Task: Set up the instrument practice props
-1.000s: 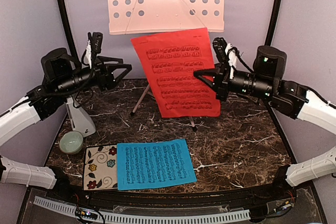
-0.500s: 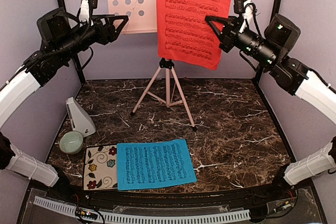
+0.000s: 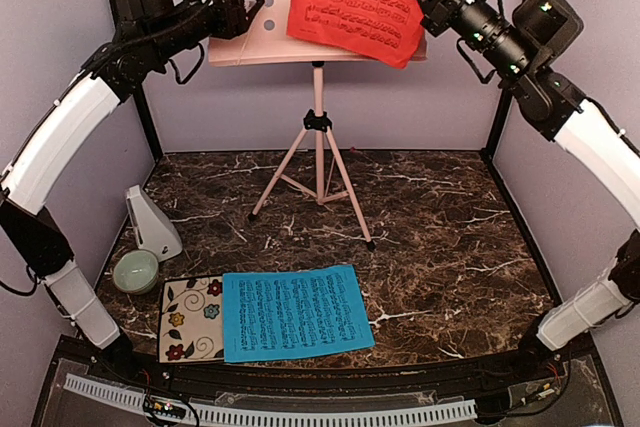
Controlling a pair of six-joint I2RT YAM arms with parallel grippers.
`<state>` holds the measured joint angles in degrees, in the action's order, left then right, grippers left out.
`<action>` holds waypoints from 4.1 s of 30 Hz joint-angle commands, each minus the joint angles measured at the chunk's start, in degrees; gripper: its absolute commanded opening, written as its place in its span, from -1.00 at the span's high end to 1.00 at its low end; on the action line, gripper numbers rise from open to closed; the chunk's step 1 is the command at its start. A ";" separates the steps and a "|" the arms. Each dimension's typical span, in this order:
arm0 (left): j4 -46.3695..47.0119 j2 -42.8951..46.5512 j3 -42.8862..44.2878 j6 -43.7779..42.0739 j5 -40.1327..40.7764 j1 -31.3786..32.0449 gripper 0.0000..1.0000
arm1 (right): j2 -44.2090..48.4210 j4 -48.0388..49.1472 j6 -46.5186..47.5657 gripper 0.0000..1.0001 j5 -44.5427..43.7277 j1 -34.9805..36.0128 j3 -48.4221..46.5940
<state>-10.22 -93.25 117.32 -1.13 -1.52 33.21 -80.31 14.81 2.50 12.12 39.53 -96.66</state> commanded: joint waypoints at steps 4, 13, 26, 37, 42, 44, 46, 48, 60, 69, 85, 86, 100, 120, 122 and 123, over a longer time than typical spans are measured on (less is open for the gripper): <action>-3.13 -3.23 7.15 -1.27 -1.10 -0.27 0.07 | -4.10 1.77 -0.62 1.00 1.18 -1.25 -5.93; -0.72 -1.98 4.74 -1.38 -1.21 -0.25 0.75 | -8.79 1.00 0.28 1.00 -1.14 -1.55 -10.83; 20.33 5.43 -12.57 -6.25 -7.28 -0.32 1.00 | -10.50 2.61 -0.46 1.00 -4.57 -1.54 -11.31; 23.86 3.94 -12.67 -7.57 -16.10 -0.25 1.00 | -20.84 -0.34 0.62 1.00 -1.67 -1.51 -23.31; 23.55 3.14 -12.10 -8.60 -18.72 -0.26 1.00 | -25.47 -1.58 3.34 1.00 0.91 -1.53 -29.49; 23.42 2.84 -11.90 -8.79 -19.69 -0.25 1.00 | -27.38 -1.95 4.90 1.00 1.83 -1.54 -32.12; 23.32 2.54 -11.81 -8.80 -20.43 -0.30 1.00 | -29.70 -2.79 6.14 1.00 4.00 -1.56 -34.92; 23.08 2.38 -11.52 -8.77 -21.05 -0.25 1.00 | -31.31 -2.75 6.88 1.00 5.41 -1.55 -37.20; 22.93 2.09 -11.44 -8.20 -21.68 -0.25 1.00 | -34.07 -0.58 14.36 0.92 13.23 -1.56 -37.41; 22.87 2.02 -11.57 -8.08 -21.62 -0.26 1.00 | -35.83 3.88 10.79 0.21 12.43 -1.47 -37.94; 22.11 2.52 -11.36 -9.09 -21.13 -0.25 1.00 | -28.93 5.54 11.03 -0.01 8.13 -1.72 -24.66; 21.99 2.59 -11.36 -9.15 -21.12 -0.25 1.00 | -28.34 5.73 10.99 0.01 7.95 -1.76 -23.71; 21.89 3.03 -12.05 -9.06 -20.85 -0.25 1.00 | -24.50 9.02 9.67 0.68 9.13 -2.09 -15.94; 21.95 3.09 -12.21 -8.96 -20.87 -0.25 1.00 | -30.26 7.55 6.10 1.00 13.20 -1.41 -22.84; 21.93 3.18 -12.33 -8.98 -20.81 -0.26 1.00 | -30.81 7.22 6.09 1.00 13.27 -1.17 -23.61; 21.97 3.18 -12.29 -8.93 -20.74 -0.25 1.00 | -30.98 7.13 6.11 1.00 13.30 -1.06 -23.91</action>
<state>10.00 -91.70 104.53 -9.91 -20.40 32.40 -109.49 21.93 9.74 24.69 37.74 -118.48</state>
